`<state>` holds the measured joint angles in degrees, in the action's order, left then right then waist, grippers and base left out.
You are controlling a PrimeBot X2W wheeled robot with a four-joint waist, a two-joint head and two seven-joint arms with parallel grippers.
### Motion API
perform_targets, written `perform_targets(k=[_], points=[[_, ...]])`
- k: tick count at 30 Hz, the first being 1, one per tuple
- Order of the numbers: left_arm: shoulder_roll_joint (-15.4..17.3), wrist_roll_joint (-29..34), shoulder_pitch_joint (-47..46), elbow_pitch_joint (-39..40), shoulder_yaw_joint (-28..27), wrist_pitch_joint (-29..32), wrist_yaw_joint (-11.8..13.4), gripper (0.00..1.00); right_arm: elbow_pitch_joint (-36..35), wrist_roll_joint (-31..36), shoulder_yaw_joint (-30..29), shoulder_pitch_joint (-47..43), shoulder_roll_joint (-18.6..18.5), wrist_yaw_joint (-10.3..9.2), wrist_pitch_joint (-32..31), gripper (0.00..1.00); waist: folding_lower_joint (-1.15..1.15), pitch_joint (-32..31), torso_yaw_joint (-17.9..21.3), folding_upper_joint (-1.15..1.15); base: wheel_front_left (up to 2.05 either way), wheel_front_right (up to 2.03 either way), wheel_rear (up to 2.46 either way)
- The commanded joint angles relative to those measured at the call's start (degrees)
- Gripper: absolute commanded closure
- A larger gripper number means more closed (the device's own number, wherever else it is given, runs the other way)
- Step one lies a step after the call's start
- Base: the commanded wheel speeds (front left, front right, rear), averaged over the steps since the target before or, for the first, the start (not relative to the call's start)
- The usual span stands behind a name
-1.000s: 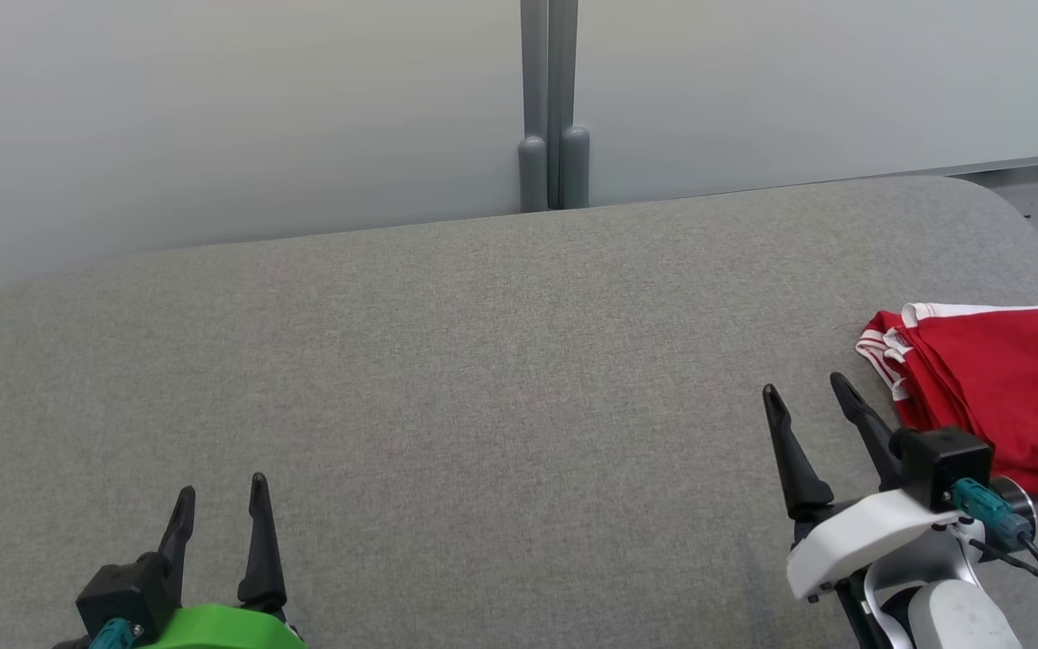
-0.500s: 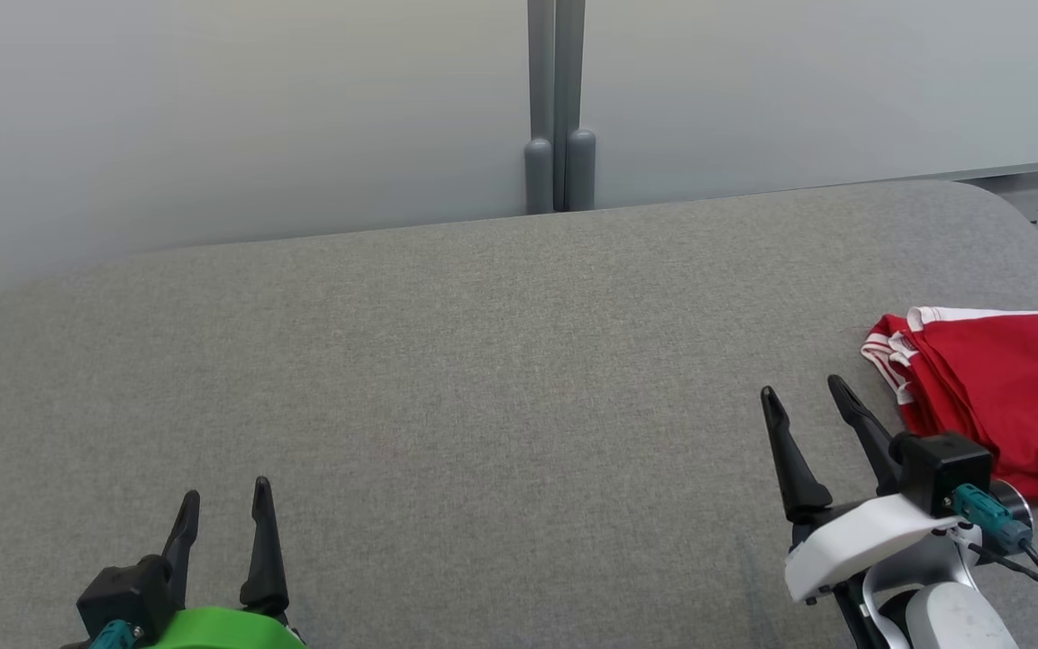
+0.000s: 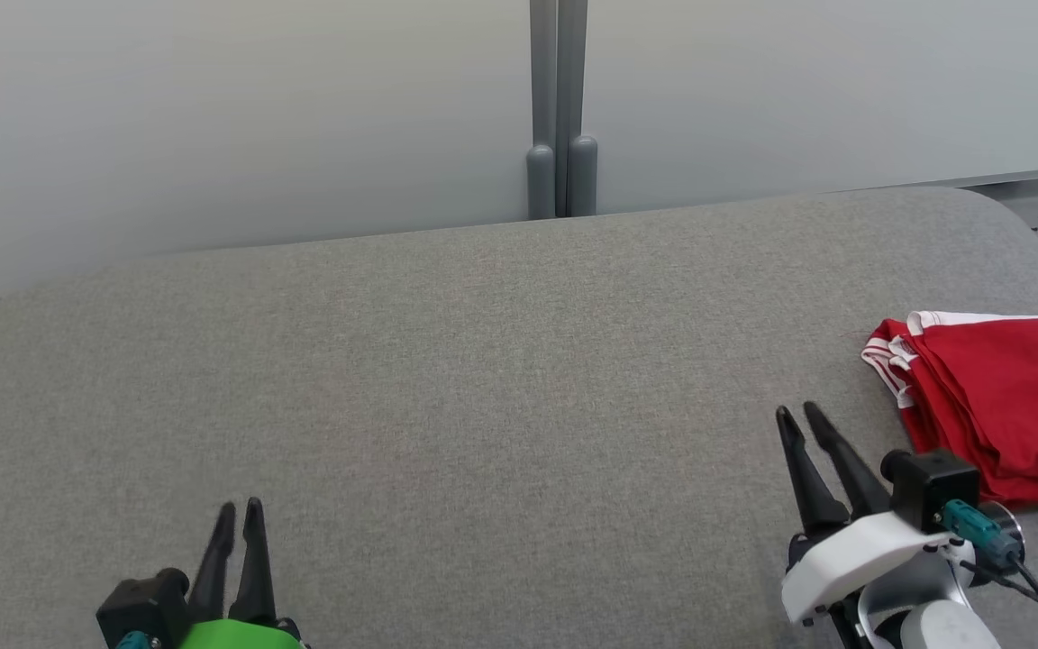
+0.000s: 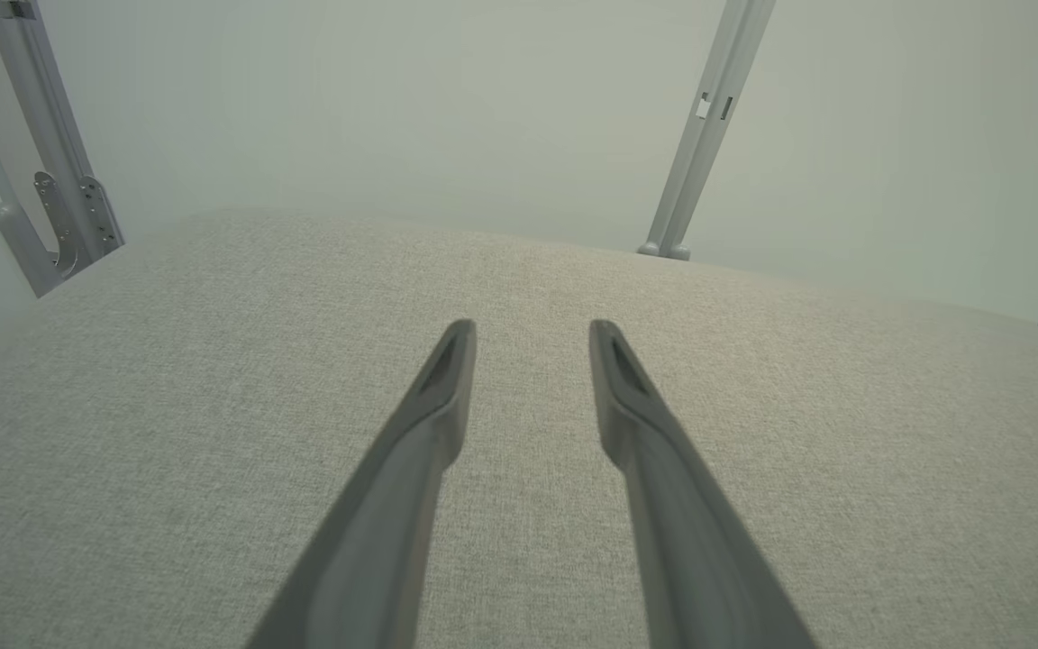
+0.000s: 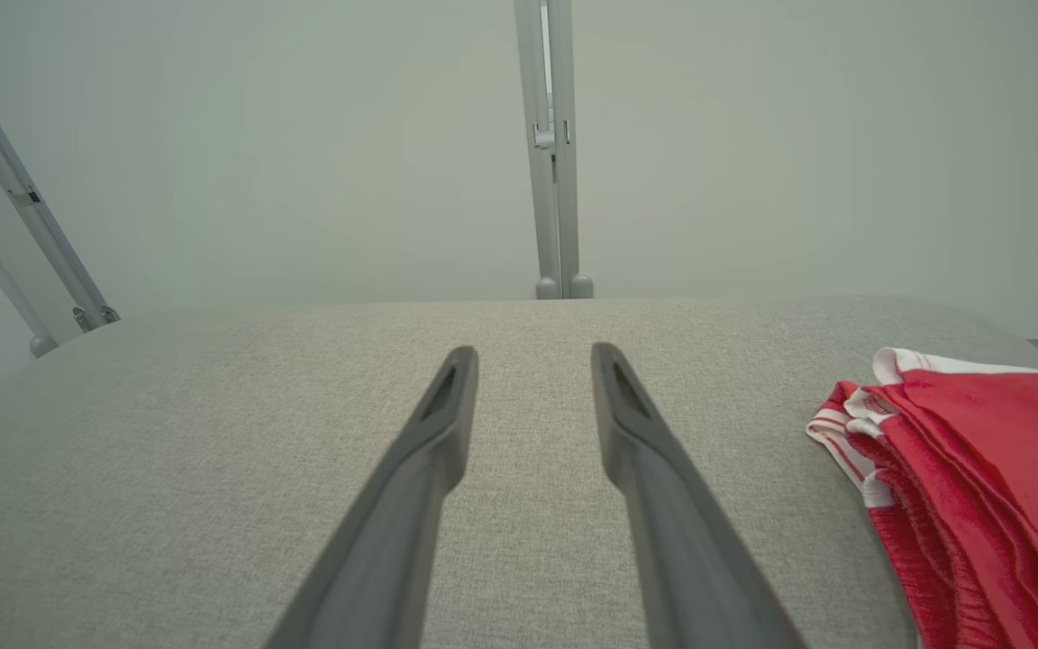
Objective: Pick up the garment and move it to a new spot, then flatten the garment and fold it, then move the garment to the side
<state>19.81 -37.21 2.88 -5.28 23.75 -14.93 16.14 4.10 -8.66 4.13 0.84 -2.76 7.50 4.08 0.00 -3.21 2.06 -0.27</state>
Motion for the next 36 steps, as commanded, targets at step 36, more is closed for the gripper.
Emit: perform_targets(k=[36], points=[[-6.22, -23.06, -2.39, -2.36, -12.15, 7.55, -9.43, 1.0, 5.19, -34.98, -1.62, 3.24, -1.16, 0.0, -3.32, 1.0, 0.0, 0.89, -0.56, 0.07, 0.0, 0.0, 0.0]])
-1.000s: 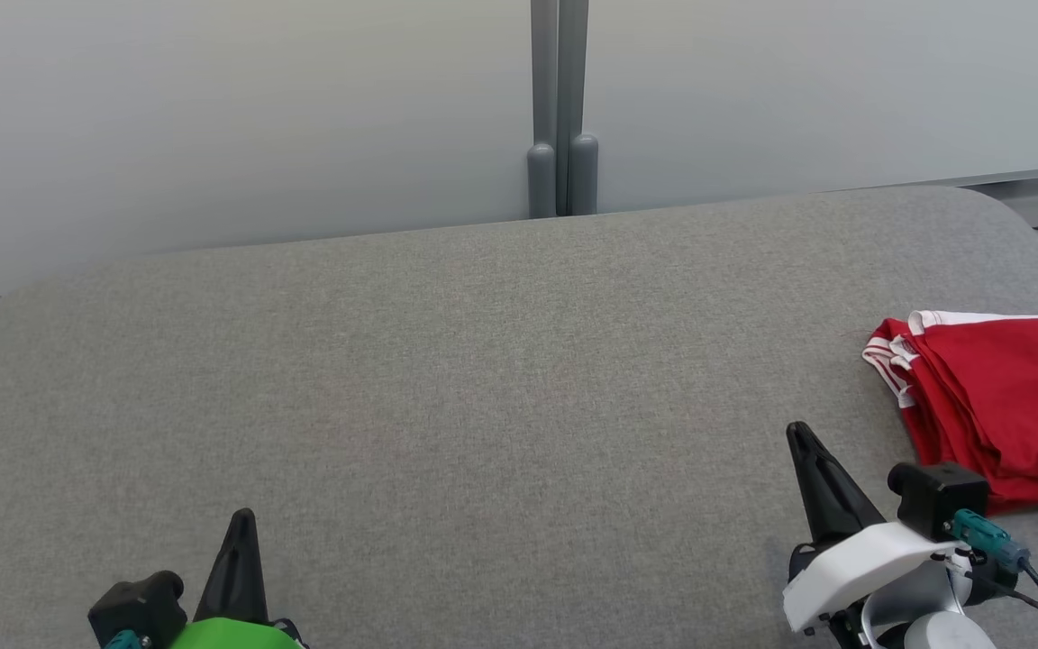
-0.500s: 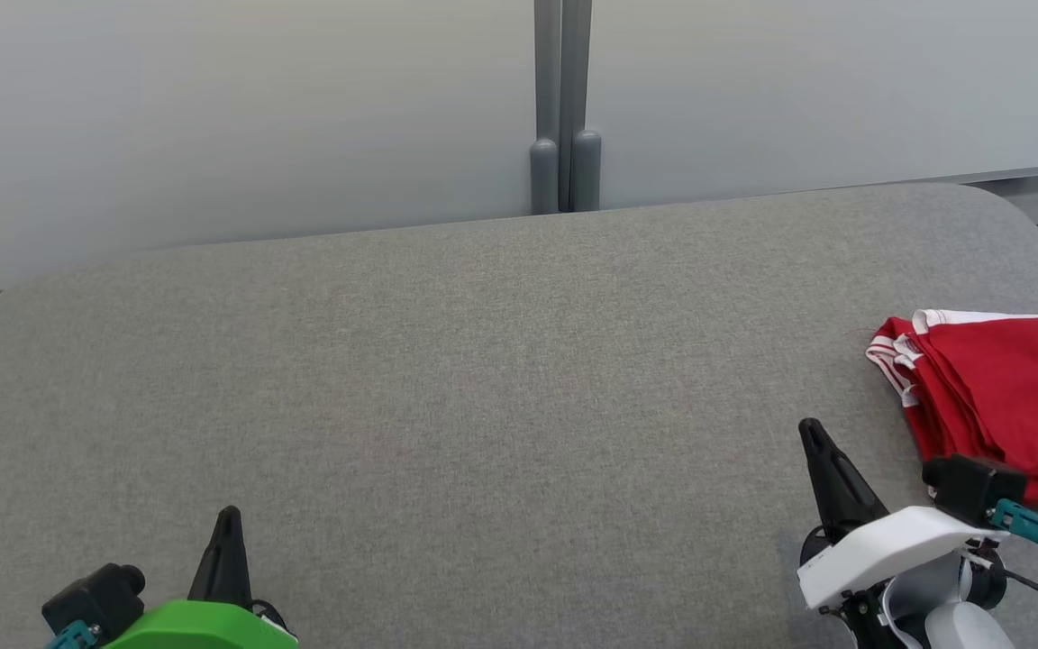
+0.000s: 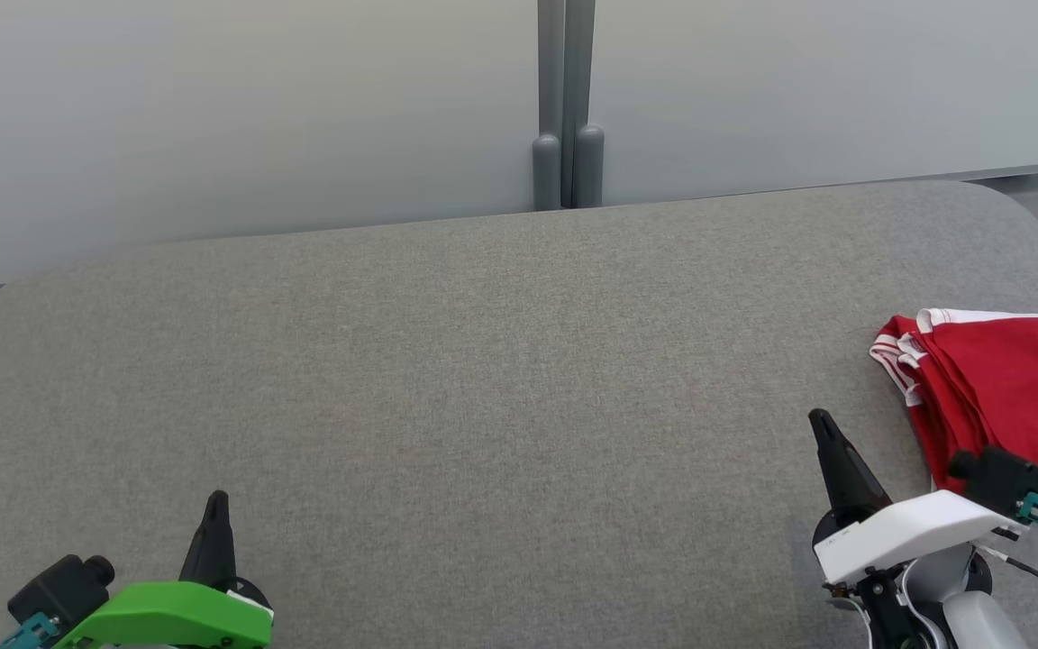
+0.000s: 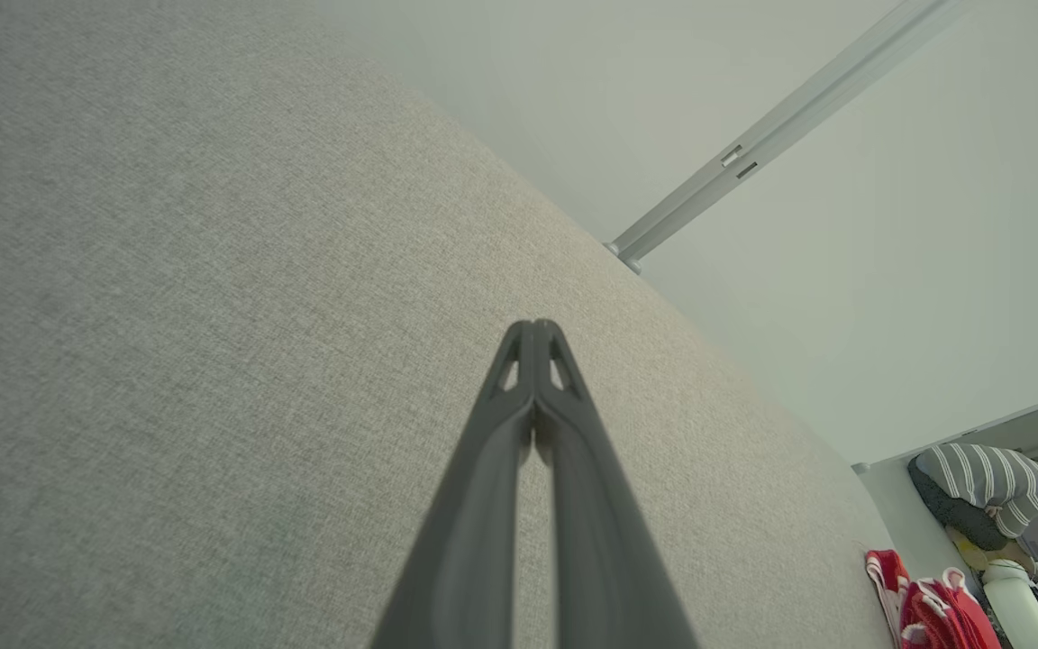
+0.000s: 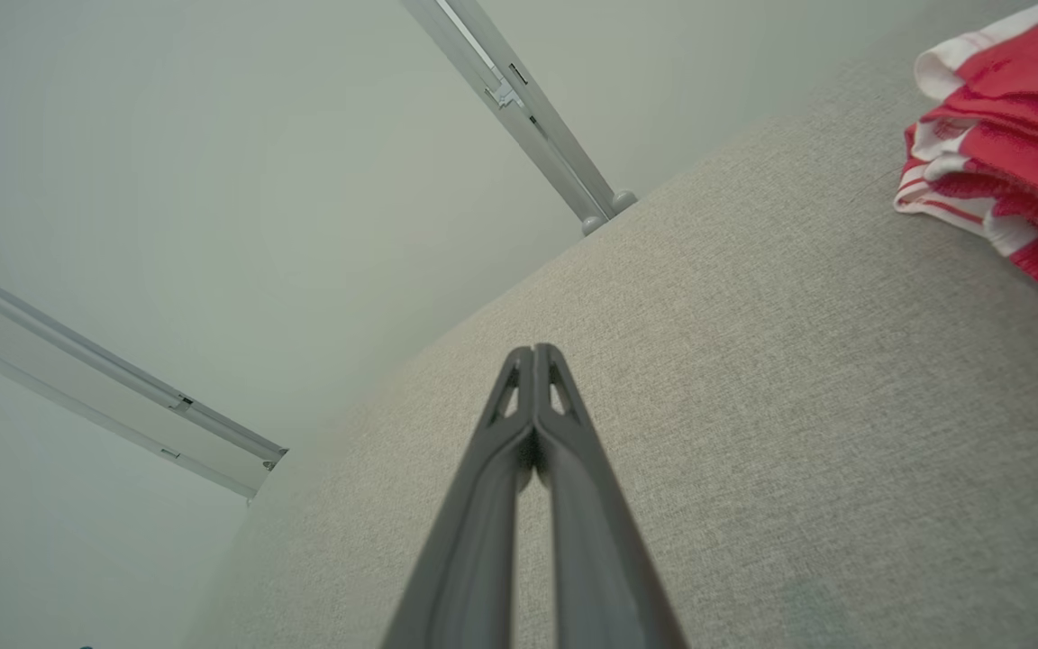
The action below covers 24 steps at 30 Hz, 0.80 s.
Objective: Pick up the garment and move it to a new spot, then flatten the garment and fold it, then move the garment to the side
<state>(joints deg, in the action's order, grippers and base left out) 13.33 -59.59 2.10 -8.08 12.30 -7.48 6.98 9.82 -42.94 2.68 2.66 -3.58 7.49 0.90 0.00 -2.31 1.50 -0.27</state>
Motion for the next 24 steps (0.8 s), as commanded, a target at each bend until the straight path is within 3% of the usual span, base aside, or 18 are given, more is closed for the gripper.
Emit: perform_targets(k=[1, 24], points=[[0.12, -1.23, -1.67, 0.38, -1.02, 0.3, -0.5, 1.0, -0.4, -1.55, -0.23, 1.51, -0.37, 0.01, -0.23, 1.0, 0.0, 0.02, -0.01, 0.07, 0.0, 0.0, 0.0], [-2.95, -12.43, -2.99, -0.67, -7.32, 4.17, -5.33, 1.0, 2.04, -18.48, -1.52, 3.33, -0.63, 0.01, -2.26, 1.0, 0.0, 0.62, -0.39, 0.12, 0.0, 0.0, 0.0]])
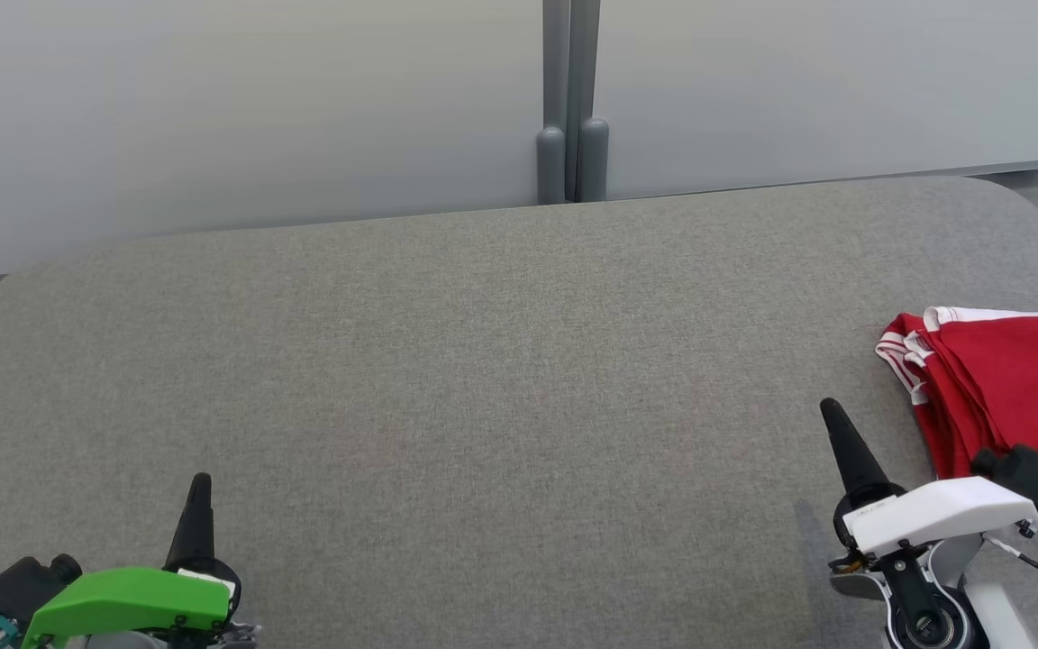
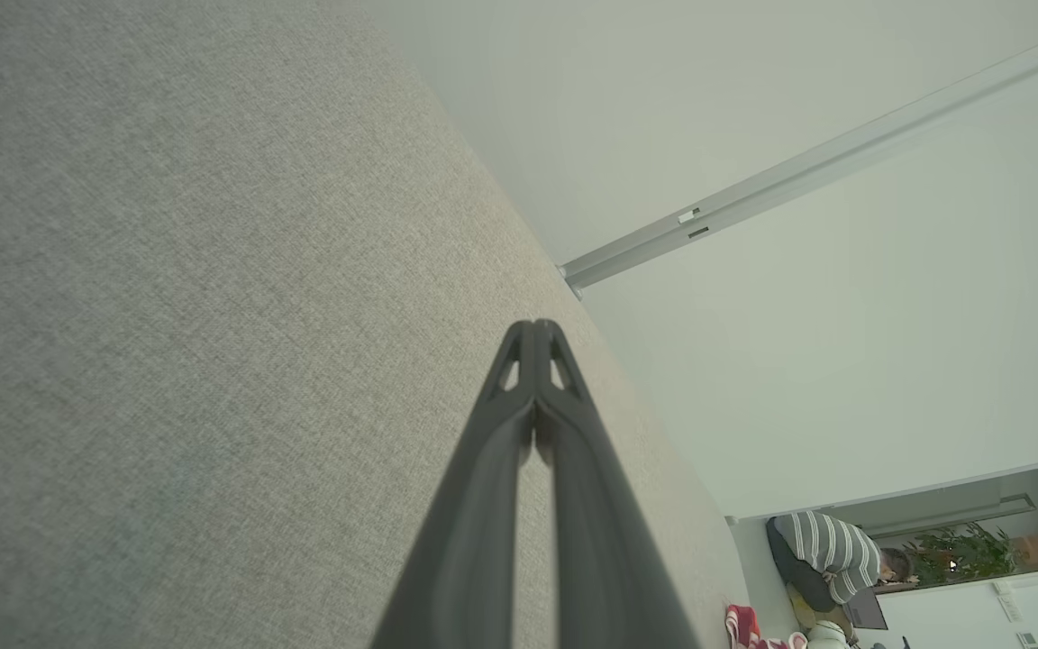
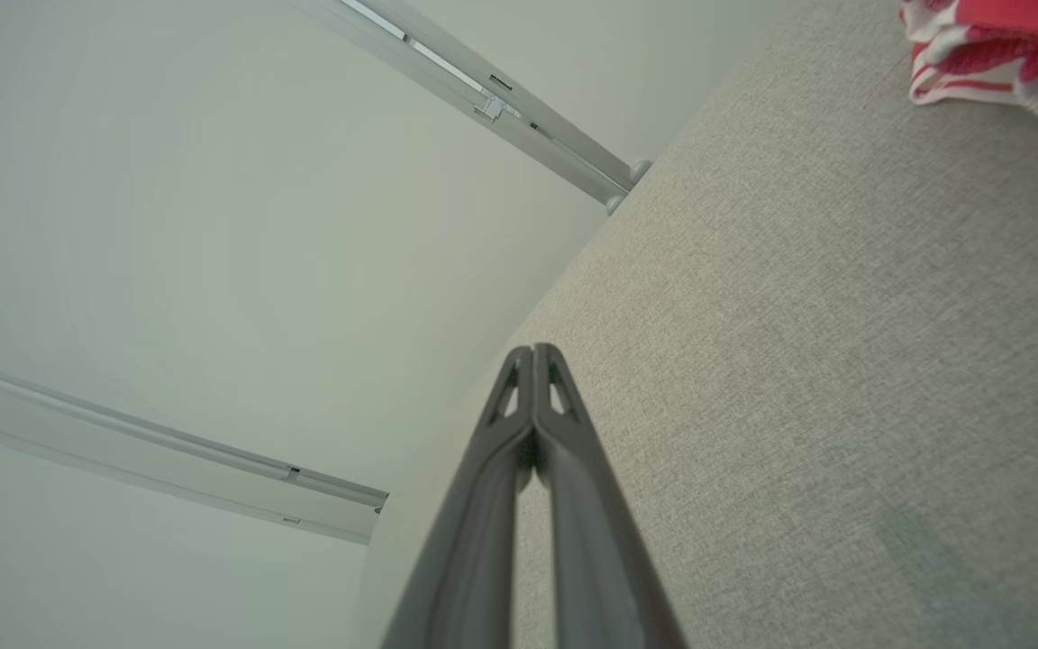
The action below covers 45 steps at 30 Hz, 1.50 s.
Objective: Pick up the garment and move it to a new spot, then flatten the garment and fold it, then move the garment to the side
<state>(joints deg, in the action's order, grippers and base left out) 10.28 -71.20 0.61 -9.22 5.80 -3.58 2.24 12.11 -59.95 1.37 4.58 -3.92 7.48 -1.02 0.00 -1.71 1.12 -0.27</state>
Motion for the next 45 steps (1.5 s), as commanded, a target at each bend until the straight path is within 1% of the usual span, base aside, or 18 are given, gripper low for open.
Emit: perform_targets(k=[1, 19, 45], points=[[-0.03, -1.29, -1.56, 0.43, -1.08, 0.45, -0.76, 1.0, -0.17, -2.13, -0.27, 1.45, -0.29, 0.02, -0.38, 1.0, 0.0, 0.05, -0.03, 0.12, 0.0, 0.0, 0.0], [-2.07, -8.46, -2.31, -0.34, -5.2, 3.0, -3.84, 1.0, 1.46, -12.78, -1.31, 2.56, -0.34, 0.02, -1.81, 1.0, 0.0, 0.53, -0.33, 0.16, 0.0, 0.0, 0.0], [-4.66, -17.01, -3.31, -1.2, -10.17, 6.01, -7.52, 1.0, 3.4, -25.34, -2.66, 4.04, -0.25, 0.02, -3.66, 1.0, 0.0, 1.21, -0.76, 0.22, 0.0, 0.0, 0.0]])
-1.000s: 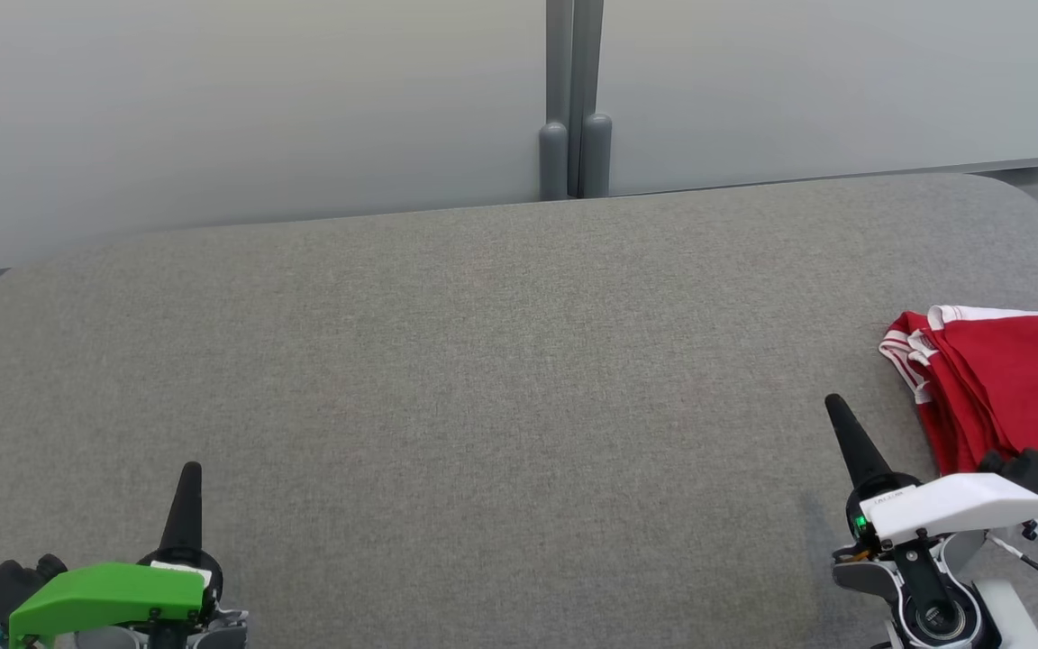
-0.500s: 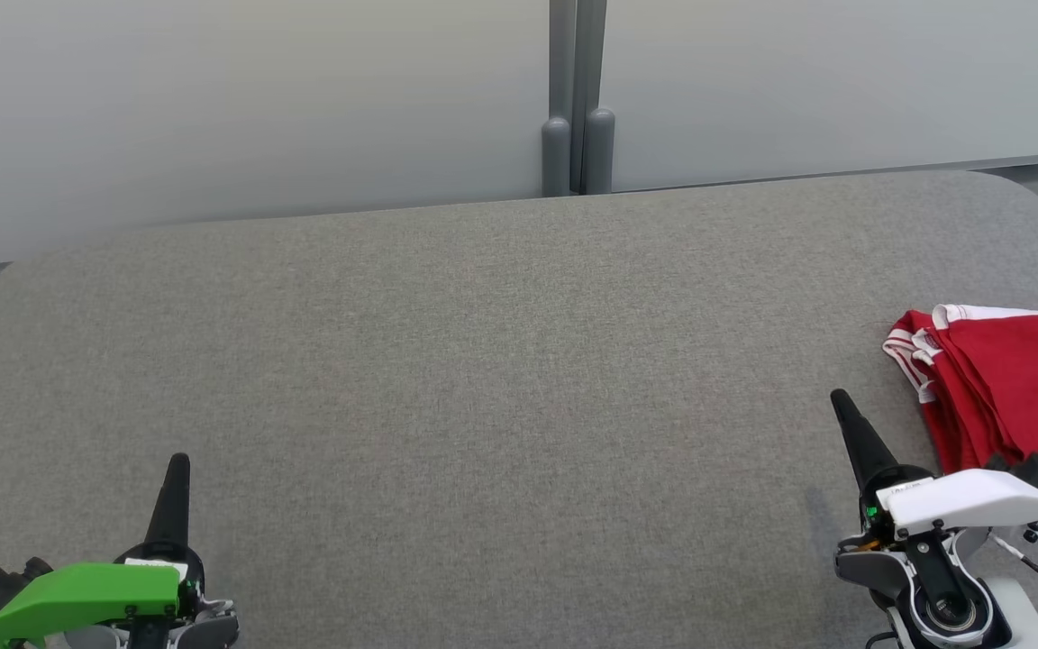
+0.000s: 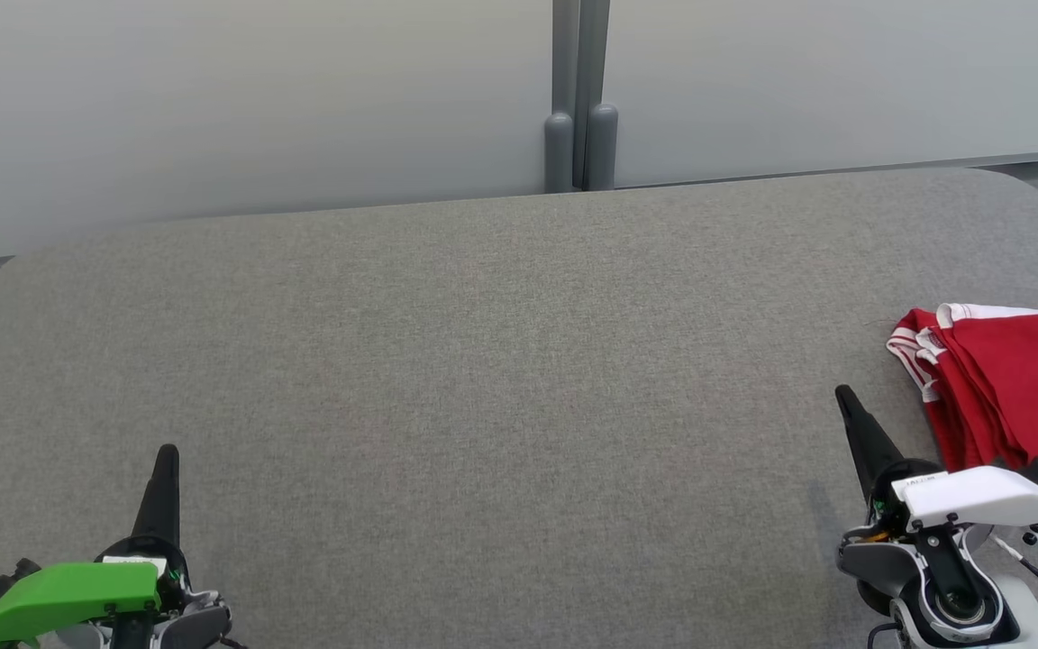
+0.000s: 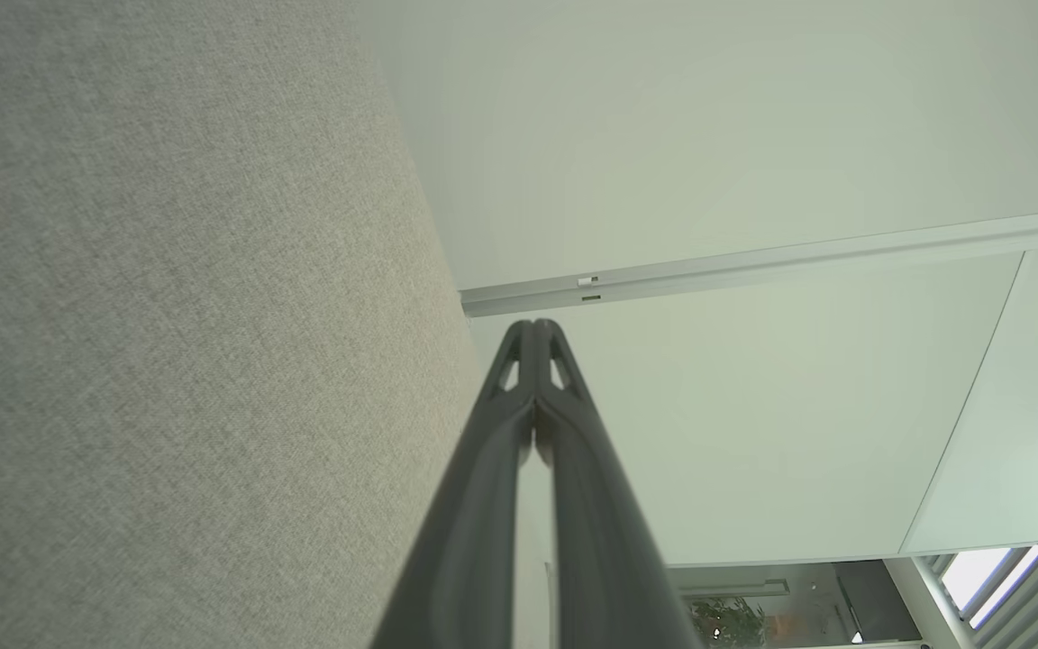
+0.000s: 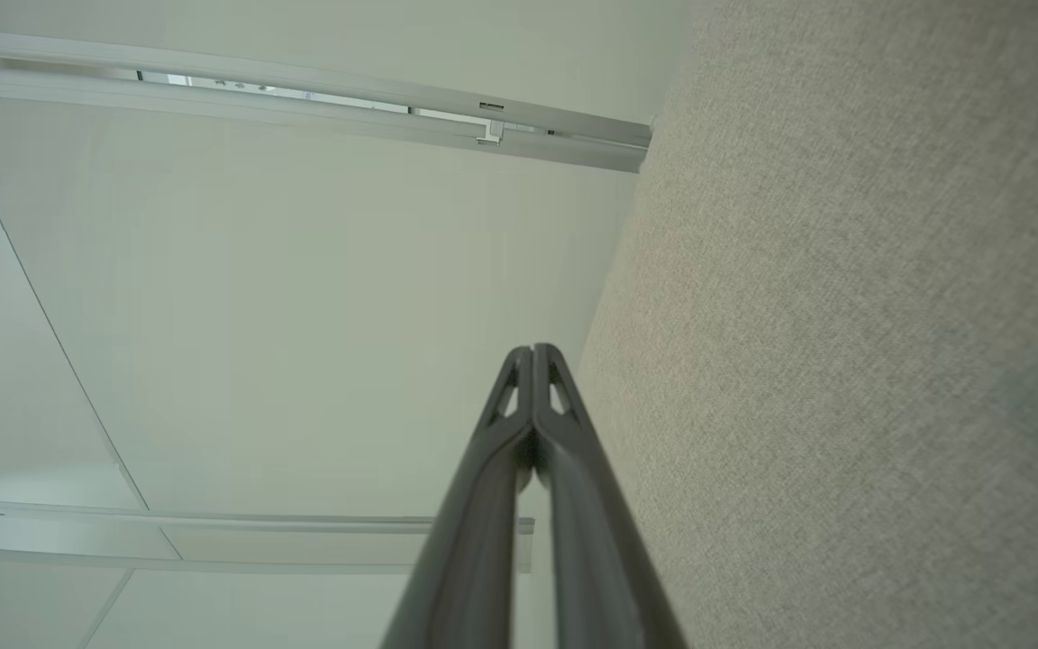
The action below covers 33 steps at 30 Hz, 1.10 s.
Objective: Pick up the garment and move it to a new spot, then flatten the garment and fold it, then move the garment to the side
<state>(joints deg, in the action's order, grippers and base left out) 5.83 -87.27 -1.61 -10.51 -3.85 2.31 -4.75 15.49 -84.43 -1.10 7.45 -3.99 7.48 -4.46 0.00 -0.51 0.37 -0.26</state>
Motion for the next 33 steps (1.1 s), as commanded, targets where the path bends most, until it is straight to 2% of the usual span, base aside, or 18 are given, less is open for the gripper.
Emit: perform_targets(k=[1, 23, 33], points=[[-0.29, -1.32, -1.12, 0.07, -0.7, 0.22, -0.64, 1.0, 0.1, -1.31, -0.25, 1.2, -0.17, 0.02, -0.32, 1.0, 0.0, 0.04, -0.03, 0.22, 0.0, 0.0, 0.0], [-2.06, -6.73, -1.69, -0.44, -4.06, 2.38, -3.06, 1.0, 1.45, -9.6, -1.25, 2.02, 0.01, 0.03, -1.6, 1.0, 0.0, 0.59, -0.38, 0.26, 0.0, 0.0, 0.0], [-2.09, -6.6, -1.64, -0.39, -4.15, 2.44, -2.98, 1.0, 1.43, -9.27, -1.42, 1.95, 0.15, 0.02, -1.75, 1.0, 0.0, 0.61, -0.38, 0.26, 0.0, 0.0, 0.0]])
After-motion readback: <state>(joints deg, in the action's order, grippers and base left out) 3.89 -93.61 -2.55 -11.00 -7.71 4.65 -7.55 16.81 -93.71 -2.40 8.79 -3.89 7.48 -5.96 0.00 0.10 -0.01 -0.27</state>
